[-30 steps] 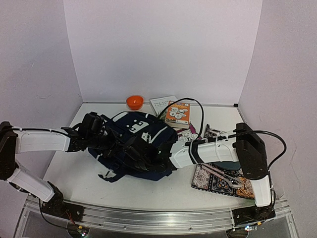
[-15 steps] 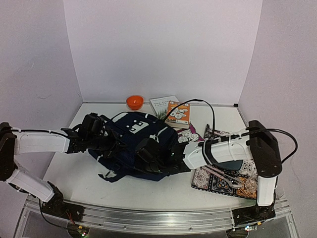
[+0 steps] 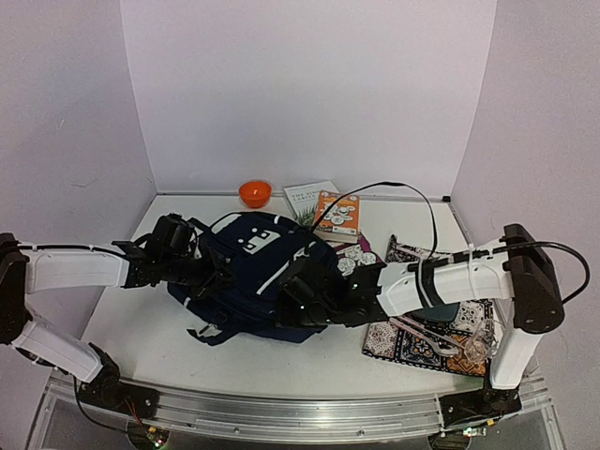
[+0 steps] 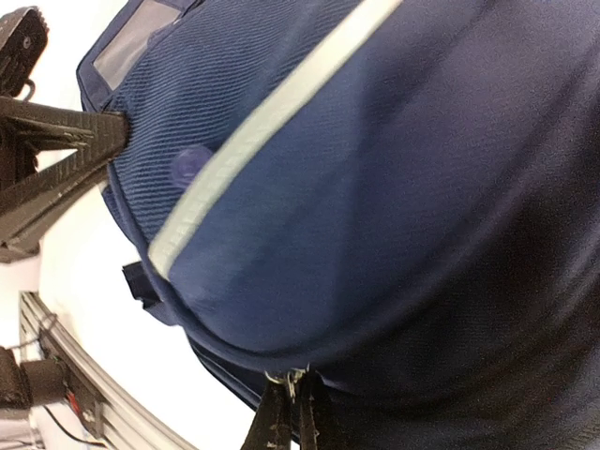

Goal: Pack the student bag
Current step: Zip the student bag into the second largest pocket of the bag.

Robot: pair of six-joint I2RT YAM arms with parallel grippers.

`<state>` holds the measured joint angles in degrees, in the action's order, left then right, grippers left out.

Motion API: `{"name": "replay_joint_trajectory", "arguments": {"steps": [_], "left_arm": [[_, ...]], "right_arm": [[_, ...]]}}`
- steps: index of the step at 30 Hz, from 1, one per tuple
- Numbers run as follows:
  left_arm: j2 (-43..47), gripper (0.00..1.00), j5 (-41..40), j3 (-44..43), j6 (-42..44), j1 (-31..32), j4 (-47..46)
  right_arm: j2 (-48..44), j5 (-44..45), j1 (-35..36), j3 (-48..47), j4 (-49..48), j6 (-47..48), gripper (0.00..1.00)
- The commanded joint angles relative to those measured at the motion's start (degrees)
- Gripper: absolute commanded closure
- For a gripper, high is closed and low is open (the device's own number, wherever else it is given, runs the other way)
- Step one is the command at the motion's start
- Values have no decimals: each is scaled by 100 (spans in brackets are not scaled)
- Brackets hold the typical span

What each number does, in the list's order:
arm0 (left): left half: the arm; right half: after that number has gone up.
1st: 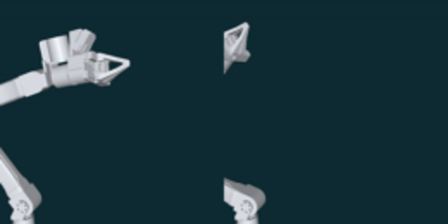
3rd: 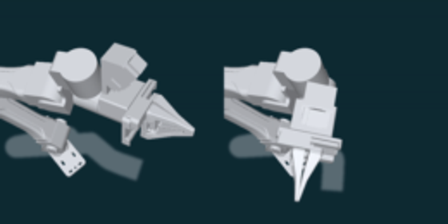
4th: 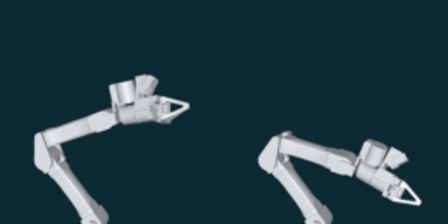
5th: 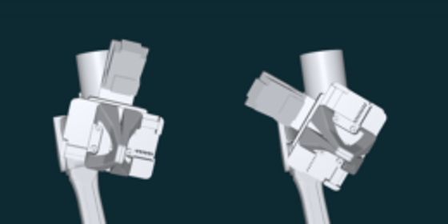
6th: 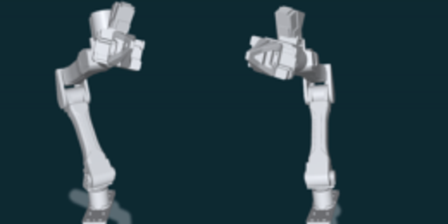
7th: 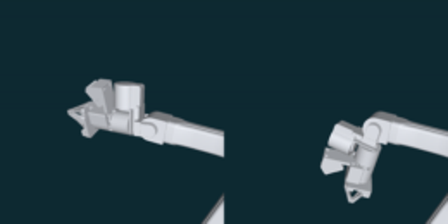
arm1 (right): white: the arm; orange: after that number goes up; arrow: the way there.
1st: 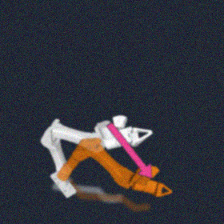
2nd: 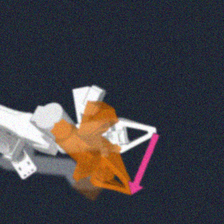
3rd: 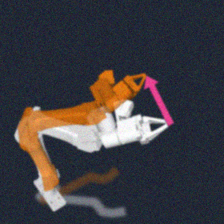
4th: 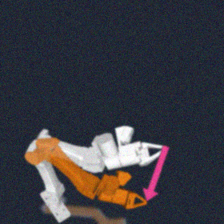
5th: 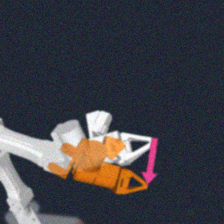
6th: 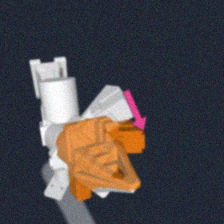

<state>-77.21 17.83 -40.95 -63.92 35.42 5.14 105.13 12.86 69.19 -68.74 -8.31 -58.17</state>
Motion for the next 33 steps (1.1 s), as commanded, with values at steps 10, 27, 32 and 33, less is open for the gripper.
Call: {"name": "replay_joint_trajectory", "arguments": {"steps": [10,27,32,33], "left_arm": [[837,100,-1434,-75,2025,-566,1751],[752,100,-595,-516,1292,-597,1446],[777,100,-501,-456,1127,-597,1308],[784,100,-499,-450,1113,-597,1299]], "right_arm": [[-686,263,-706,-247,1700,2542,100],[689,-1376,-258,-1398,189,1651,63],[998,-1313,-125,-1570,198,1081,60],[1037,-1304,-103,-1605,203,1017,58]]}}
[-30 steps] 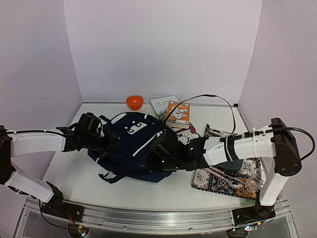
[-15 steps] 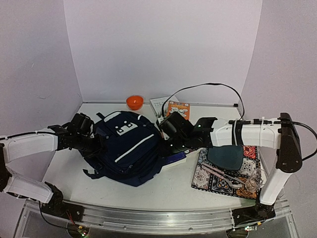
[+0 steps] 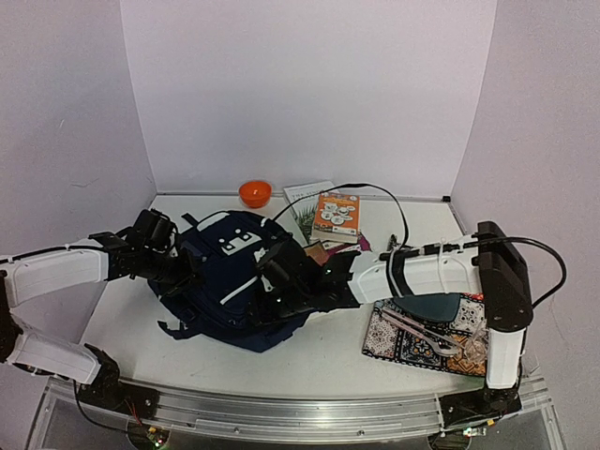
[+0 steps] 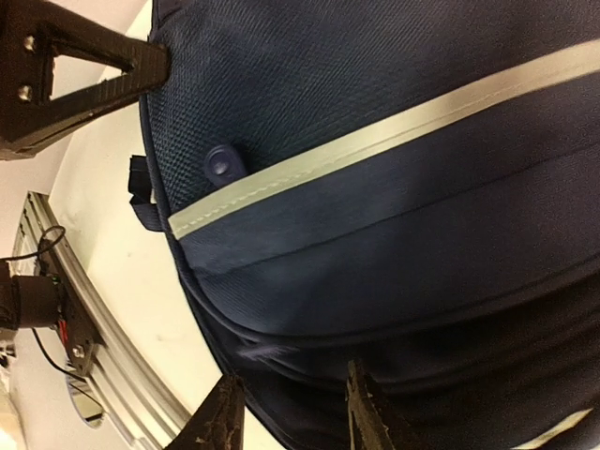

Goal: Pack the student bag
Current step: Zip the student bag into the second largest pocket of the bag.

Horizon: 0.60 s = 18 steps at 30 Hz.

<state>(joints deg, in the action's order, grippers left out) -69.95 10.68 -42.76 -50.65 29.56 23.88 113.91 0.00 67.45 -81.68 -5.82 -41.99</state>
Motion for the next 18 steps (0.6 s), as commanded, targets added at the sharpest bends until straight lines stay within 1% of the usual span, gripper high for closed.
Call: {"name": "replay_joint_trajectory", "arguments": {"steps": [1,4,7,13,14,18], "left_arm": [[65,100,225,-268,-226,-12,-584],[45,100,267,-273,-236,-11,-597],[14,100,306,-295,-229,-12,-604],[-64,100,350,-350,-218,-11,-632],[-71,100,356,-358,-218,-12,-638],[-100,100,374,-407,-197,-12,-656]], "right_arm": [[219,-3,105,-374,-25,-638,57],[376,29,153,-553,116,-728,53],[529,167,167,-692,263,-798,52],[818,244,204,-916,566,-886,54],[838,274,209,-931,745,-894,54],[855,400,225,-847,982,-848,57]]}}
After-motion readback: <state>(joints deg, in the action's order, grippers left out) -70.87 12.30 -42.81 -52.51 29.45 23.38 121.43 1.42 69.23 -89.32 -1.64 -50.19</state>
